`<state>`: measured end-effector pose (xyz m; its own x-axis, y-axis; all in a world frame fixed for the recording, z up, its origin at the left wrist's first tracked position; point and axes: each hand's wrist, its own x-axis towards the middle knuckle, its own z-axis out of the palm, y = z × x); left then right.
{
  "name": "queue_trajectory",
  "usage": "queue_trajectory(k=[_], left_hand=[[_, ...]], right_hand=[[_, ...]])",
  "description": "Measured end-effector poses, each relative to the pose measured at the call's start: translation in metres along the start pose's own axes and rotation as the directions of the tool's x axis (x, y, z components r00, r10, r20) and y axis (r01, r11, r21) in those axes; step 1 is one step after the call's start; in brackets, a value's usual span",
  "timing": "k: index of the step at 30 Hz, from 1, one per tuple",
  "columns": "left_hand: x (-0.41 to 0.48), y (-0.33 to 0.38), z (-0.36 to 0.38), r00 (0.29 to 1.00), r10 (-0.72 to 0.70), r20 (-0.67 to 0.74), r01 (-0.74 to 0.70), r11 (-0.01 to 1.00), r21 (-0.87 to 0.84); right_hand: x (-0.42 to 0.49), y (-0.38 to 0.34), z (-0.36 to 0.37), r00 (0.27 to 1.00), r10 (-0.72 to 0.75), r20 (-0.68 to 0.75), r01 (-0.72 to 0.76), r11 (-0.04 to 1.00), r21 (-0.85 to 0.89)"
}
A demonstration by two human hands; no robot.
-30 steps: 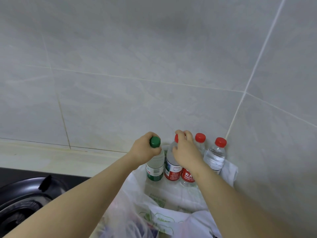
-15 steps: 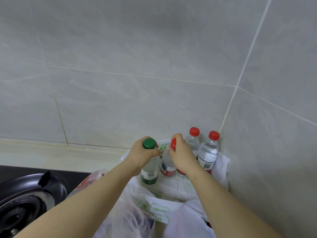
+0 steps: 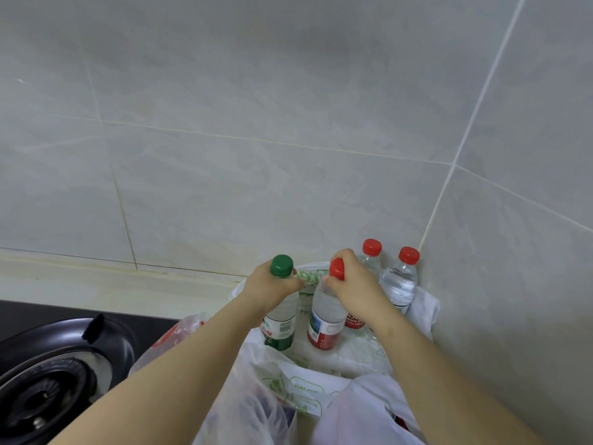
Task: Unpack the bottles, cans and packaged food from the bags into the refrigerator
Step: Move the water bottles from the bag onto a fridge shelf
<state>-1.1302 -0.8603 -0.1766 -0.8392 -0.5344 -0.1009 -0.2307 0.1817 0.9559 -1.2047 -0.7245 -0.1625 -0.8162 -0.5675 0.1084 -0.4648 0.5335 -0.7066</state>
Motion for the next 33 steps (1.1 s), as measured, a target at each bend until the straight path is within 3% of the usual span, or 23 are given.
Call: queue_trajectory(k=[2, 7, 10, 13, 17, 24, 33], left_hand=[[0.001, 0.000, 0.002, 1.000, 0.001, 0.003, -0.001, 1.000, -0.001], [0.002, 0.000, 0.003, 0.997, -0.035, 0.063, 0.038, 0.997, -0.060], [0.004, 0.001, -0.002, 0.988, -0.103, 0.115, 0.112, 0.991, -0.074], [0.005, 0.000, -0.006, 0.970, -0.193, 0.149, 0.206, 0.975, -0.080], [0.004, -0.004, -0.006, 0.977, -0.170, 0.125, 0.181, 0.980, -0.081], [-0.013, -0.011, -0.001, 0.993, -0.105, 0.043, 0.109, 0.989, -0.099], [-0.044, -0.021, 0.000, 0.989, -0.090, -0.117, 0.066, 0.978, -0.198]], right_hand=[[0.000, -0.002, 0.002, 1.000, -0.001, 0.001, 0.001, 1.000, 0.028], [-0.001, 0.002, 0.011, 0.990, 0.126, -0.063, -0.103, 0.954, 0.281], [-0.003, 0.006, 0.017, 0.957, 0.285, 0.049, -0.281, 0.876, 0.392], [-0.002, 0.005, 0.018, 0.931, 0.350, 0.102, -0.360, 0.834, 0.418], [-0.004, 0.004, 0.016, 0.887, 0.414, 0.205, -0.461, 0.760, 0.457], [-0.021, 0.002, 0.020, 0.898, 0.392, 0.200, -0.433, 0.706, 0.560], [-0.050, -0.003, 0.022, 0.907, 0.415, 0.074, -0.359, 0.667, 0.653]])
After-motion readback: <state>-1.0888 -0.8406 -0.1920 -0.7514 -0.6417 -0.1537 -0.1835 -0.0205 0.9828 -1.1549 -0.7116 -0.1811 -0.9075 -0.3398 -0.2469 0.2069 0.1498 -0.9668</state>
